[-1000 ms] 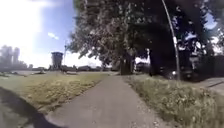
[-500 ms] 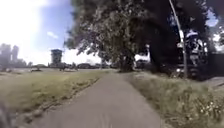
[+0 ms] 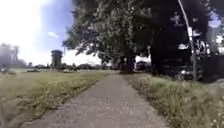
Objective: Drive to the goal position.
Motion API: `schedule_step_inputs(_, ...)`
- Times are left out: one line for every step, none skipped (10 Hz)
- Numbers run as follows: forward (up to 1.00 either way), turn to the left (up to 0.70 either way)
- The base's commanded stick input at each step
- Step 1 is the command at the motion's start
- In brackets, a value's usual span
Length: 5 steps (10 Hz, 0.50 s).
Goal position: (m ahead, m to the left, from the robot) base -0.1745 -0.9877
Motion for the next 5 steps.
schedule_step_inputs(1.00, 0.00)
schedule_step_inputs(1.00, 0.00)
schedule_step_inputs(1.00, 0.00)
schedule_step_inputs(1.00, 0.00)
schedule_step_inputs(1.00, 0.00)
